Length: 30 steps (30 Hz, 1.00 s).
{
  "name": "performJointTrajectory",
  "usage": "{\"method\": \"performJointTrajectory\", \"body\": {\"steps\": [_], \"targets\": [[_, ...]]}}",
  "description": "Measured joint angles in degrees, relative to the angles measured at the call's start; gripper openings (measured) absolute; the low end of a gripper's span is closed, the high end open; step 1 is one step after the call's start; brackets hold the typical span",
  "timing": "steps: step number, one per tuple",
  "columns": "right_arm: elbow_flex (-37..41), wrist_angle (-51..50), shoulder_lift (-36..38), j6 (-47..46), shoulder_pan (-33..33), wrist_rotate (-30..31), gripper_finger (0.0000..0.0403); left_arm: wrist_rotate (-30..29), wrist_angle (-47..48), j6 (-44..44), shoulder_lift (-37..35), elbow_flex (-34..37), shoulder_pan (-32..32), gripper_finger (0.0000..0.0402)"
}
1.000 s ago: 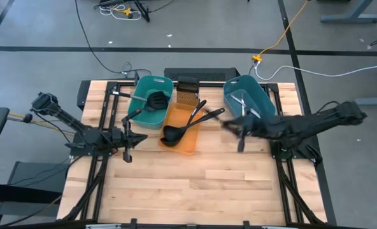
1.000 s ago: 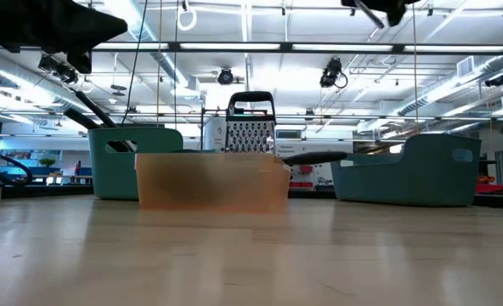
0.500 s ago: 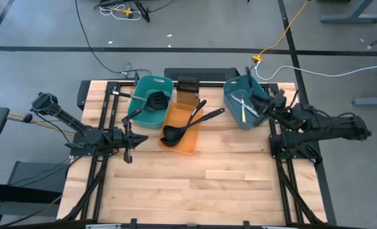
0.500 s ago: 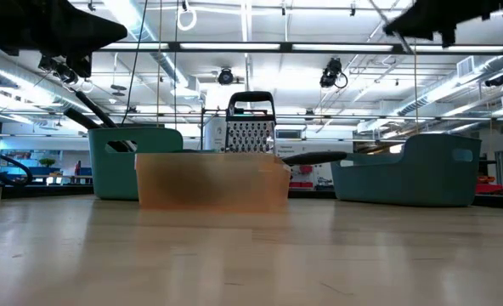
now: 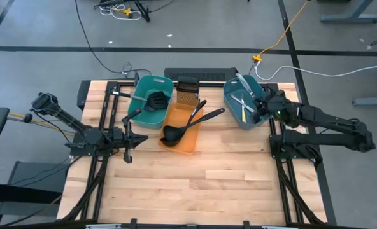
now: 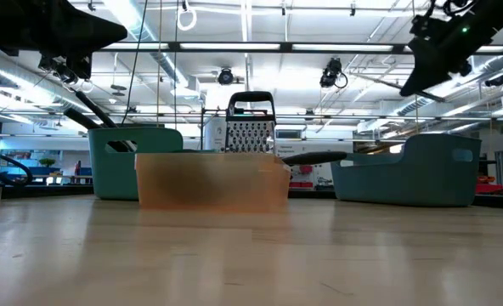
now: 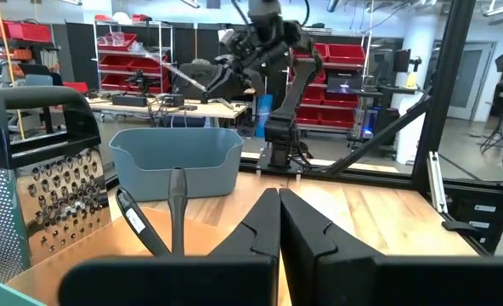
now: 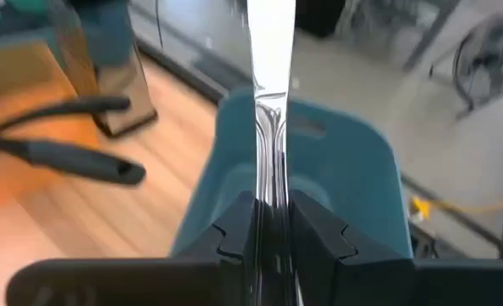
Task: Pick & Place Kitchen Items
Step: Put the silver knife into the blue bin
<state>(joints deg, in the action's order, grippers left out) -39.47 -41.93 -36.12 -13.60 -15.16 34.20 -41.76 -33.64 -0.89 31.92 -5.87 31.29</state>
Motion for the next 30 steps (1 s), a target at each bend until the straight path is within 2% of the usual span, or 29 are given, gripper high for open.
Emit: {"method": "performJointTrajectory", "body": {"steps": [6, 11, 17, 23, 30], "targets": [[-6.27, -9.73, -9.41, 2.18, -9.20, -10.42, 0.0062, 0.00, -0.01, 0.04, 0.00, 0.00, 0.00, 0.0003], [-11.50, -16.13, -19.41, 5.22, -16.40, -12.43, 0.0062, 0.00, -0.01, 0.00, 0.00, 0.00, 0.00, 0.0003], [-13.42, -15.63, -27.99, 12.51, -20.62, -12.84, 0.0062, 0.01, -0.01, 0.02, 0.00, 0.00, 0.00, 0.0003], [-11.71, -12.02, -31.89, 21.29, -22.14, -14.46, 0.0062, 0.02, -0.02, 0.03, 0.00, -0.02, 0.07, 0.0003], [-9.41, -10.15, -32.15, 27.64, -26.19, -16.32, 0.0062, 0.02, -0.01, 0.08, 0.00, -0.02, 0.07, 0.0003]]}}
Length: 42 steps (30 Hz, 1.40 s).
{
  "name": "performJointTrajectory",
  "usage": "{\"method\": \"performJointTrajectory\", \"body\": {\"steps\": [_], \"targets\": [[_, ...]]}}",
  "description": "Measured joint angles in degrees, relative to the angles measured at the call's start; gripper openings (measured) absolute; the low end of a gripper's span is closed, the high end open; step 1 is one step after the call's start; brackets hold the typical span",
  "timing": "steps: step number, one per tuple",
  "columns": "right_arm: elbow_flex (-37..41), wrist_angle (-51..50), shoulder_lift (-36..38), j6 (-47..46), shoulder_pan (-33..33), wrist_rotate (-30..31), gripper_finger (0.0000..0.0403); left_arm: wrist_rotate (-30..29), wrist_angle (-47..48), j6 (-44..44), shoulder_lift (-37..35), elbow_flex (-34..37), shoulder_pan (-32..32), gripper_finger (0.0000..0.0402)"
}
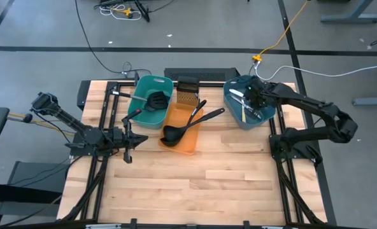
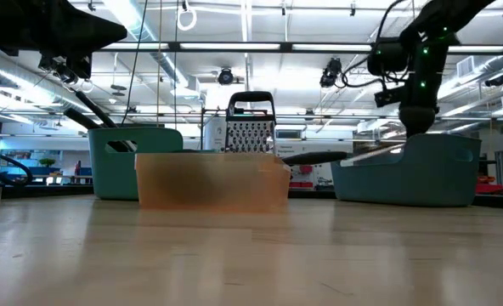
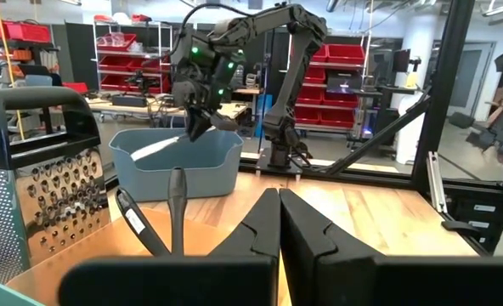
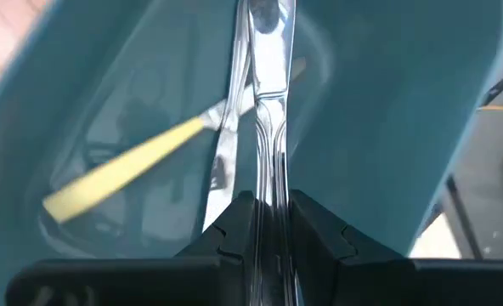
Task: Pick & Place Kitchen Items
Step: Put the silver knife into the blue bin
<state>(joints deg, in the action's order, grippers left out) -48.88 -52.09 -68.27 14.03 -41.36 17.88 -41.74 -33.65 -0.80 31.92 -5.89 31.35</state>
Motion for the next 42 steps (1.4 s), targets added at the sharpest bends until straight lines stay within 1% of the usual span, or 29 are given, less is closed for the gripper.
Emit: {"method": "performJointTrajectory", "body": {"steps": [3, 6, 8, 10, 17, 23, 28, 32, 35, 39, 42], "targets": [[1.96, 0.31, 0.00, 2.13, -2.04, -2.93, 0.0062, 0.00, 0.01, 0.40, 0.00, 0.00, 0.00, 0.0003], [5.20, 4.49, 0.00, 4.63, -2.83, -7.04, 0.0062, 0.00, 0.00, 0.49, 0.00, 0.00, 0.00, 0.0003], [7.05, 6.69, 0.00, 5.24, -2.89, -7.99, 0.0062, 0.00, 0.00, 0.56, -0.02, 0.00, 0.00, 0.0003], [7.93, 8.47, 0.00, 5.32, -2.94, -7.90, 0.0062, 0.00, 0.02, 0.62, -0.02, 0.00, 0.00, 0.0003], [8.46, 7.32, -0.73, 3.12, -4.07, -8.54, 0.0062, 0.00, 0.00, 0.59, 0.00, 0.00, 0.00, 0.0003], [9.09, 5.16, -6.06, 3.09, -4.86, -9.44, 0.0062, 0.00, 0.00, 0.57, -0.02, 0.00, 0.00, 0.0003], [9.15, 8.43, -10.61, 2.33, -5.40, -7.23, 0.0062, 0.06, 0.00, 0.55, -0.02, 0.00, 0.00, 0.0003], [9.13, 10.26, -13.47, 2.89, -5.60, -8.60, 0.0061, 1.51, 0.00, 0.44, 0.00, 0.00, 0.00, 0.0003], [9.13, 10.47, -15.97, 3.45, -5.60, -8.33, 0.0061, 1.52, -0.01, 0.58, -0.04, 0.00, 0.00, 0.0003], [9.11, 10.46, -16.86, 3.26, -5.15, -6.78, 0.0061, 1.51, 0.00, 1.14, -0.04, 0.00, 0.00, 0.0003], [9.13, 10.29, -16.07, 2.84, -5.17, -6.40, 0.0064, 1.52, 0.00, 1.16, -0.04, 0.00, 0.00, 0.0003]]}}
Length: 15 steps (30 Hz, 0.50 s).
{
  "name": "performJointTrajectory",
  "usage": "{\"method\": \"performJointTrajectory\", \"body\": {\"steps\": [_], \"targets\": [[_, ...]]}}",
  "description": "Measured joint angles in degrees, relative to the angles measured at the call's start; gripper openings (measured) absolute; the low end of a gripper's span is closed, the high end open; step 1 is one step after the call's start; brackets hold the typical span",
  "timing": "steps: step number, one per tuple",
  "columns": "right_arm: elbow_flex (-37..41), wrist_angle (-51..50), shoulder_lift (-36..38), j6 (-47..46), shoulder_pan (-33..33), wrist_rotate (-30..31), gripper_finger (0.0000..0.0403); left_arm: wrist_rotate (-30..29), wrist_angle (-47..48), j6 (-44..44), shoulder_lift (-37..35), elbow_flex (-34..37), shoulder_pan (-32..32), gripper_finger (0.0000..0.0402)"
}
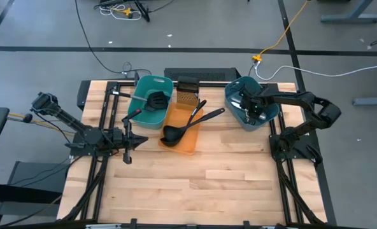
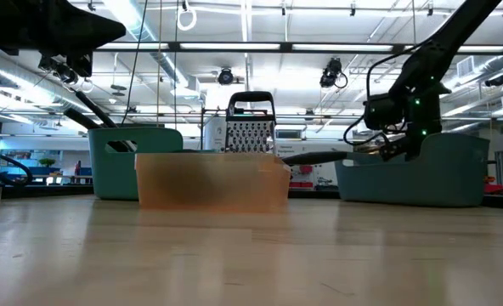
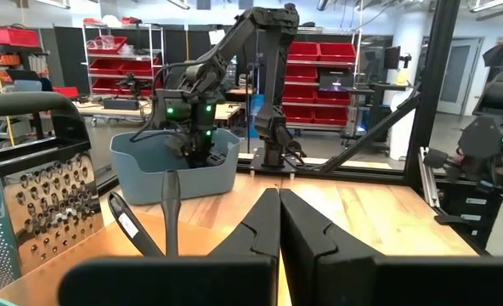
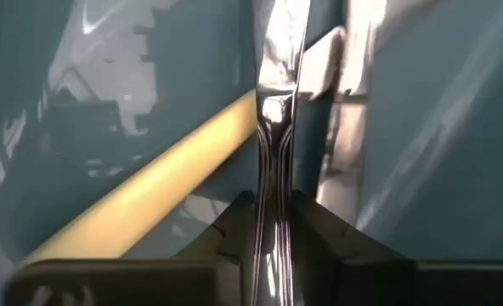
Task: Pick & Place Kitchen Items
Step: Put the silver knife into the blue bin, then adjust the blue bin
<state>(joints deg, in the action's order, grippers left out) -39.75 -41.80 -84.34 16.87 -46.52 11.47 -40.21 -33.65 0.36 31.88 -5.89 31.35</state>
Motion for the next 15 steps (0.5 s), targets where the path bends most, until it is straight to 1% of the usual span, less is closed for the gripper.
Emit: {"method": "performJointTrajectory", "body": {"steps": [1, 5, 7, 10, 12, 15], "targets": [[0.00, -0.20, 0.38, -0.48, 0.00, 0.59, 0.0076, -0.01, 0.00, -0.01, 0.00, 0.00, 0.00, 0.0003], [0.00, -2.21, 2.24, -0.16, -0.04, 3.60, 0.0177, -0.01, 0.00, -0.04, 0.00, 0.00, 0.00, 0.0003], [0.02, -3.20, 3.01, -0.09, -0.04, 5.30, 0.0212, -0.02, -0.02, -0.11, 0.00, 0.00, 0.00, 0.0003], [0.02, -3.98, 4.44, 0.12, -0.04, 6.79, 0.0230, -0.02, -0.02, -0.13, 0.00, 0.00, 0.00, 0.0003], [-0.49, -5.37, 5.65, -0.06, -0.02, 7.57, 0.0230, -0.02, 0.00, -0.13, 0.00, 0.00, 0.00, 0.0003], [-3.41, -8.11, 7.53, -0.98, -0.02, 7.61, 0.0220, -0.01, 0.00, -0.13, 0.00, 0.00, 0.00, 0.0003]]}}
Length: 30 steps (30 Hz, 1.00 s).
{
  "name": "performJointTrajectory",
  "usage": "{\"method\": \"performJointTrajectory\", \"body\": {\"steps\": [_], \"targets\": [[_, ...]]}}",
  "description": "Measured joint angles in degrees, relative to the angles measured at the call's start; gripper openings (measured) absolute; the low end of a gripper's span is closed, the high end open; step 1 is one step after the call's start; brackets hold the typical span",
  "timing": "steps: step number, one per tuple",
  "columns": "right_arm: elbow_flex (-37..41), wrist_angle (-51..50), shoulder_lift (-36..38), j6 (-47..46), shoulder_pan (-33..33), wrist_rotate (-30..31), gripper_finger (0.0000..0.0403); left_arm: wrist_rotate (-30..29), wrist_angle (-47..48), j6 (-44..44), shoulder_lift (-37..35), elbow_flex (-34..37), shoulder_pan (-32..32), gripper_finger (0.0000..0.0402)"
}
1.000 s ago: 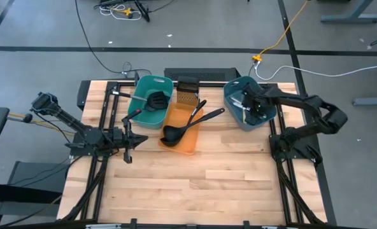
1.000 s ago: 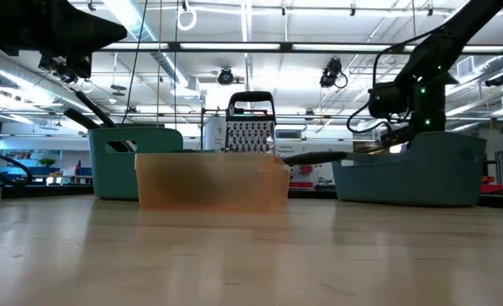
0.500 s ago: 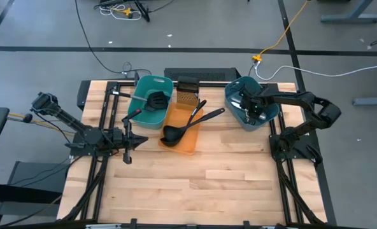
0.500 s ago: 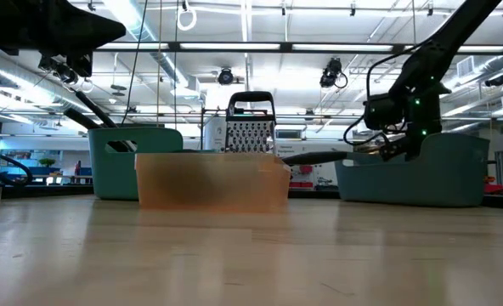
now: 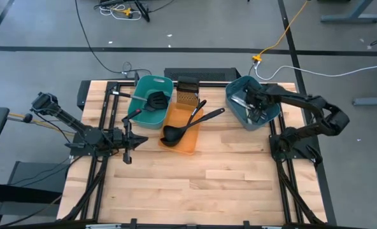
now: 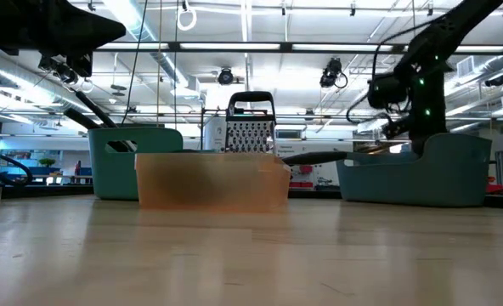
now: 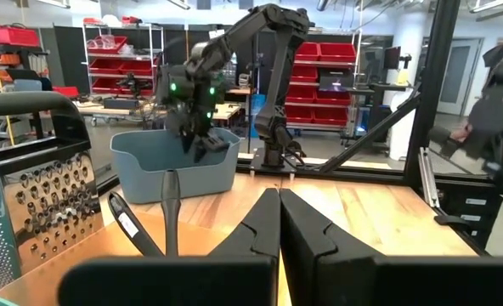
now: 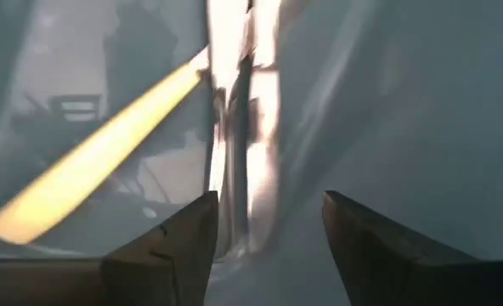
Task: Pick & Place Kitchen Items
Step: Adjust the blue bin
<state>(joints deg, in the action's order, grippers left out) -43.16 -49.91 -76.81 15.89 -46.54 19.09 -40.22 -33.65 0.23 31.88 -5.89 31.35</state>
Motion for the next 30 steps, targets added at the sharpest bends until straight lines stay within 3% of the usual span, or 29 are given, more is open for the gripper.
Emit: {"method": "performJointTrajectory", "body": {"steps": [5, 9, 17, 22, 30], "targets": [[-7.36, -4.87, 3.42, -0.65, 0.05, -0.94, 0.0201, 0.00, -0.02, -0.02, 0.00, 0.00, 0.00, 0.0003], [-15.26, -10.34, 5.97, -1.38, 1.44, -7.24, 0.0194, 0.67, -0.02, -0.03, 0.00, 0.00, -0.02, 0.0003], [-28.05, -29.97, 7.01, -5.37, 12.22, -11.93, 0.0194, 2.16, 0.00, 0.41, 0.00, 0.00, 0.00, 0.0003], [-29.47, -38.71, 6.97, -9.00, 19.97, -18.49, 0.0194, 2.58, -0.02, 0.46, -0.02, 0.00, -0.02, 0.0003], [-23.54, -40.02, 6.03, -17.66, 27.59, -16.36, 0.0194, 2.61, 0.01, 0.48, 0.00, 0.00, -0.01, 0.0003]]}}
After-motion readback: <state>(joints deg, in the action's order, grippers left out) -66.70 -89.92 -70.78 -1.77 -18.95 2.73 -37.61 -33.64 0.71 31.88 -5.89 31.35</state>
